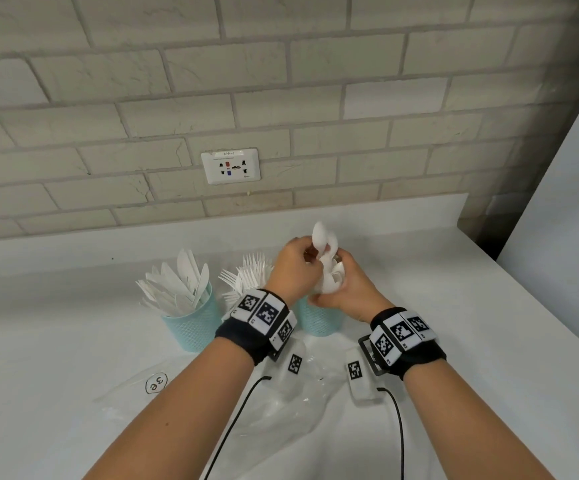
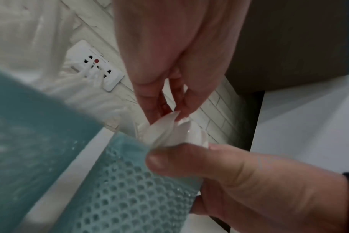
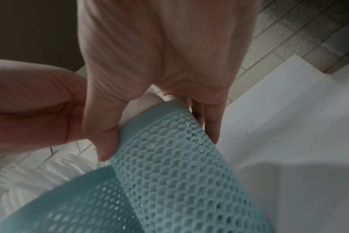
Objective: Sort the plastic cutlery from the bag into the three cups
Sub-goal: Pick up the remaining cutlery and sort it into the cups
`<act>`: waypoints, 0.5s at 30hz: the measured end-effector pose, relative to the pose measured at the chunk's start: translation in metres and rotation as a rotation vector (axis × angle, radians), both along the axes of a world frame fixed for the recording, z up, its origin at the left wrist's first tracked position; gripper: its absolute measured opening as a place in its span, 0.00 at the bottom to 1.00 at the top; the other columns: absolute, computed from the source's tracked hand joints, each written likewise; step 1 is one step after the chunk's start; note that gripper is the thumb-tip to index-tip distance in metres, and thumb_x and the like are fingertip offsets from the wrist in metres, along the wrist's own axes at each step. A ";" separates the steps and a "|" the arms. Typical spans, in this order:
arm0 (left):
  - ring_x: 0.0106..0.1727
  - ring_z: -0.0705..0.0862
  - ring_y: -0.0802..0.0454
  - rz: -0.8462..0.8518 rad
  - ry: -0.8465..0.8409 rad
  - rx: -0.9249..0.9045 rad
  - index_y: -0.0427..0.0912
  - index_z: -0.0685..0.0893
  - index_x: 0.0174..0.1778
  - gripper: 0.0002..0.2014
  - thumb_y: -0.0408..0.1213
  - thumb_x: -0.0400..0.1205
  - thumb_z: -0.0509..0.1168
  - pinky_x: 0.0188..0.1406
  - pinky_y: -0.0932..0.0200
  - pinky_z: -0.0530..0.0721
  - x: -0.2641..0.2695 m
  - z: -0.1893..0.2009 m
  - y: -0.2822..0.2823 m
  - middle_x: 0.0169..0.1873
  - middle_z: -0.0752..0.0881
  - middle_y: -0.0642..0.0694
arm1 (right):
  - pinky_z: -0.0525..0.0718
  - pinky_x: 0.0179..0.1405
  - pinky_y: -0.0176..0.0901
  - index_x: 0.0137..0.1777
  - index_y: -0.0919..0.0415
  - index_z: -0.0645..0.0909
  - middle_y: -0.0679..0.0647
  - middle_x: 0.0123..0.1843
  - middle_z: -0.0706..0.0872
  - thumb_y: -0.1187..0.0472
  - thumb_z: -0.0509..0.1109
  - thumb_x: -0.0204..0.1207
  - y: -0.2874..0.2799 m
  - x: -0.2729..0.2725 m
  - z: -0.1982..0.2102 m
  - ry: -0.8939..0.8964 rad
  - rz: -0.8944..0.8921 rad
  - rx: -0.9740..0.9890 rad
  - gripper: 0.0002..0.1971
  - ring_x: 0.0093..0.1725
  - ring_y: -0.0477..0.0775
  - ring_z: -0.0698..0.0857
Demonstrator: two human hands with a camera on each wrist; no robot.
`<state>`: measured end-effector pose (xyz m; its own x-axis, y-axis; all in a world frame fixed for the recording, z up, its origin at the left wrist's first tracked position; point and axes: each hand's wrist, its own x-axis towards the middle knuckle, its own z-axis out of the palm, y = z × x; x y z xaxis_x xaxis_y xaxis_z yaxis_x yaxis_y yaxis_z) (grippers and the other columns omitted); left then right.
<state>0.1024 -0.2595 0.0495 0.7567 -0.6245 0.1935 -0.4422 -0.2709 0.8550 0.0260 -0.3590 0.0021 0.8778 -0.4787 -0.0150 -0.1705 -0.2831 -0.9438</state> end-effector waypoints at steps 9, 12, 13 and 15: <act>0.76 0.69 0.45 -0.188 -0.455 0.073 0.40 0.68 0.77 0.27 0.35 0.81 0.64 0.77 0.50 0.66 0.000 0.006 -0.007 0.75 0.72 0.40 | 0.81 0.58 0.44 0.71 0.52 0.62 0.50 0.62 0.79 0.61 0.85 0.57 0.000 -0.003 0.004 0.042 -0.023 -0.055 0.45 0.60 0.51 0.81; 0.64 0.80 0.42 -0.226 -0.550 0.246 0.38 0.80 0.68 0.17 0.32 0.83 0.59 0.64 0.55 0.76 0.002 -0.001 -0.009 0.64 0.81 0.39 | 0.80 0.57 0.45 0.69 0.51 0.62 0.52 0.61 0.79 0.60 0.85 0.56 -0.001 -0.002 0.005 0.067 -0.038 -0.071 0.44 0.60 0.53 0.81; 0.57 0.83 0.42 -0.198 -0.548 0.254 0.38 0.83 0.62 0.14 0.33 0.83 0.59 0.55 0.59 0.76 0.002 -0.003 -0.008 0.58 0.83 0.40 | 0.80 0.56 0.45 0.68 0.51 0.63 0.52 0.60 0.79 0.60 0.86 0.55 -0.001 -0.002 0.006 0.065 -0.043 -0.070 0.44 0.59 0.53 0.81; 0.50 0.84 0.43 -0.094 -0.615 0.275 0.38 0.88 0.53 0.12 0.36 0.83 0.60 0.48 0.58 0.73 0.004 -0.004 -0.004 0.51 0.85 0.42 | 0.81 0.53 0.45 0.63 0.51 0.65 0.51 0.56 0.80 0.59 0.87 0.53 -0.001 -0.003 0.007 0.058 -0.052 -0.087 0.42 0.56 0.52 0.81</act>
<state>0.1066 -0.2633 0.0459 0.4999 -0.7704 0.3956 -0.8582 -0.3791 0.3461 0.0228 -0.3598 0.0086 0.8509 -0.5249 -0.0211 -0.2401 -0.3528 -0.9044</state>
